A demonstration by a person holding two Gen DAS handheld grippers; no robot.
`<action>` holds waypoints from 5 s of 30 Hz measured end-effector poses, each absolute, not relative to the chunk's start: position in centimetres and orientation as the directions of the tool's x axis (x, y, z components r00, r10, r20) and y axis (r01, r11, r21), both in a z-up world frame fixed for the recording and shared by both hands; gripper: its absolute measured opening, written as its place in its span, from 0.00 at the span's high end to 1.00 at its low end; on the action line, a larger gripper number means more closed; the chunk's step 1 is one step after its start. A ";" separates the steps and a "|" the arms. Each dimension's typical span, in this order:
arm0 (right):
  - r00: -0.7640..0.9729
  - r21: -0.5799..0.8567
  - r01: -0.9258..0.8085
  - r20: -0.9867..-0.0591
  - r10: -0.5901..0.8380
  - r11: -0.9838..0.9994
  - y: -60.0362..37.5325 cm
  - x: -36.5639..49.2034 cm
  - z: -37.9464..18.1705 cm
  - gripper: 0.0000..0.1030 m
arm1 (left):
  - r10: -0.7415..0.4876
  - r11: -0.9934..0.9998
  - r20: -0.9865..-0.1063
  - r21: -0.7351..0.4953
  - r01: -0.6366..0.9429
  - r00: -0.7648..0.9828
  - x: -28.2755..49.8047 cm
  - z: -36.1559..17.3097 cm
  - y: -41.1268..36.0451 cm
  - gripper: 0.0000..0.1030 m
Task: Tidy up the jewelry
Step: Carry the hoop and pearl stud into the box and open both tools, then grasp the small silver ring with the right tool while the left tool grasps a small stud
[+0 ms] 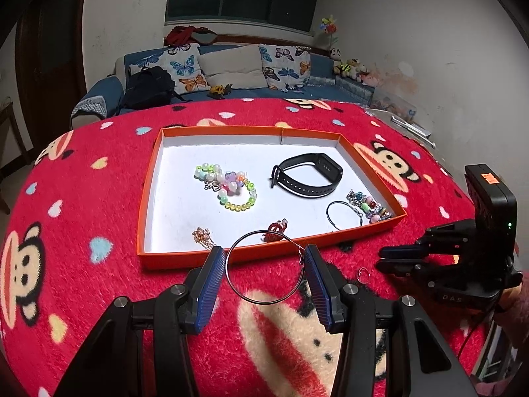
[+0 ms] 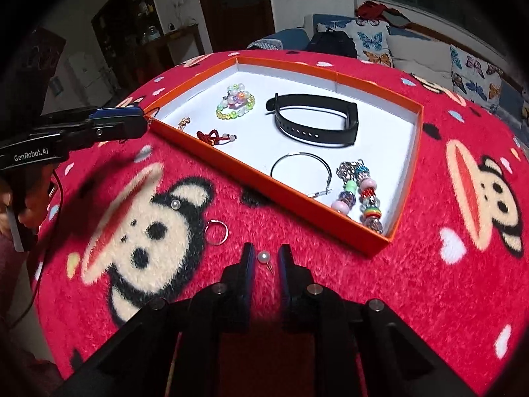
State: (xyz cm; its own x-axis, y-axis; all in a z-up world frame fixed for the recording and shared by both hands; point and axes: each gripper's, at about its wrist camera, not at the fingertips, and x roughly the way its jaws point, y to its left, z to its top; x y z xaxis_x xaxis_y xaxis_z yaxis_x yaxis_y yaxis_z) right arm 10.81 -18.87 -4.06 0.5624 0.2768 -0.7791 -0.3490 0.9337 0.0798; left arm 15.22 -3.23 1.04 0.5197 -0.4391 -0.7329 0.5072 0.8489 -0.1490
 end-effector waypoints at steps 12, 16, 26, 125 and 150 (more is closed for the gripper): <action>0.593 0.080 -0.341 -0.755 0.280 0.937 -18.7 9.8 -3.2 0.91 | -0.432 0.857 -0.730 -0.148 0.493 0.530 15.7 1.3 -3.0 0.50; 0.612 0.121 -0.326 -0.729 0.307 0.938 -19.3 9.9 -1.6 0.91 | -0.434 0.858 -0.719 -0.146 0.492 0.543 16.2 2.0 -3.1 0.50; 0.668 0.145 -0.288 -0.677 0.307 0.947 -19.8 14.1 0.3 0.90 | -0.407 0.864 -0.723 -0.106 0.492 0.559 19.8 1.7 -4.7 0.50; 0.616 0.069 -0.331 -0.740 0.270 0.941 -16.6 9.3 -4.0 0.80 | -0.350 0.876 -0.784 -0.082 0.475 0.512 11.6 -3.6 -9.7 0.49; 0.608 0.099 -0.347 -0.733 0.304 0.933 -16.8 9.2 -4.1 0.80 | -0.326 0.872 -0.777 -0.029 0.488 0.538 10.6 -3.8 -7.0 0.70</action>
State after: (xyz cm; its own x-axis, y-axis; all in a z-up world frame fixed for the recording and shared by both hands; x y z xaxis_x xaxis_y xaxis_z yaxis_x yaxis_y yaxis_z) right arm 9.21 -16.79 -4.08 0.6080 0.3041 -0.7334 -0.3467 0.9327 0.0993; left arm 10.65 -7.05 -3.84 0.5376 -0.3264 -0.7774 0.4878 0.8725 -0.0289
